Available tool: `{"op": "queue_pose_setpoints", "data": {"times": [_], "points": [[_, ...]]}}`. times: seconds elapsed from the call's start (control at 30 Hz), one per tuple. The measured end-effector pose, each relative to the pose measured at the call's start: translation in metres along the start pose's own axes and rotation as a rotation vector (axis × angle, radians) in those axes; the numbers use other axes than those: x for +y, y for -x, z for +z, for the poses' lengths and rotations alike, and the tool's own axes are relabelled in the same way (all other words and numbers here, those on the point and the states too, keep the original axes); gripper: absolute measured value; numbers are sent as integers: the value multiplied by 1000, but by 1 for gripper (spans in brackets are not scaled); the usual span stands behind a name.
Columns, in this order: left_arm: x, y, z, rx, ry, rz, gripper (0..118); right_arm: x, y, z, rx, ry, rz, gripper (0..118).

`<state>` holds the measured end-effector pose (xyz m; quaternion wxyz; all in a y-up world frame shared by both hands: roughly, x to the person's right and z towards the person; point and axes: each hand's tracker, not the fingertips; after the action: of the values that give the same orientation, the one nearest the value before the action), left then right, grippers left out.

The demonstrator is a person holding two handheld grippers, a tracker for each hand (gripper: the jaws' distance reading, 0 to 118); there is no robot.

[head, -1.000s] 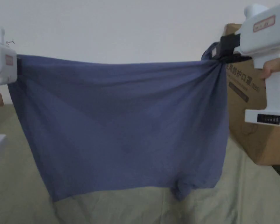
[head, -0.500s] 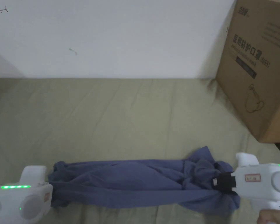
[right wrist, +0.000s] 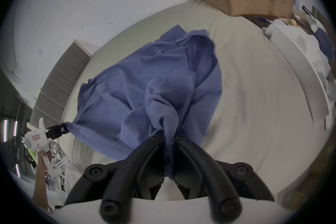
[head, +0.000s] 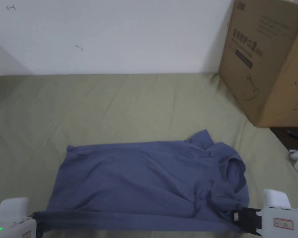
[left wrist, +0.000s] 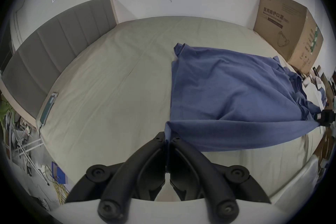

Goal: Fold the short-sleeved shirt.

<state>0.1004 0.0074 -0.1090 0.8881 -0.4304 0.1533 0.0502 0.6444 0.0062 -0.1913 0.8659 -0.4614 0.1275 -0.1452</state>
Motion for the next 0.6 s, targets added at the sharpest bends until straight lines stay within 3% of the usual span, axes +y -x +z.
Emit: {"op": "queue_pose_setpoints", "data": {"times": [0.13, 0.4, 0.57, 0.6], "points": [[-41, 5, 25, 9, 7, -59, 1, -47, -1, 15, -13, 16, 35, 7], [-94, 23, 53, -2, 2, -50, 1, -108, -10, 40, -24, 15, 3, 7], [-103, 20, 49, -5, 2, -57, 2, -110, -15, 38, -13, -16, -66, 8], [-101, 18, 50, -6, 1, -57, 5, -108, -13, 38, -18, -21, -70, 12]]}}
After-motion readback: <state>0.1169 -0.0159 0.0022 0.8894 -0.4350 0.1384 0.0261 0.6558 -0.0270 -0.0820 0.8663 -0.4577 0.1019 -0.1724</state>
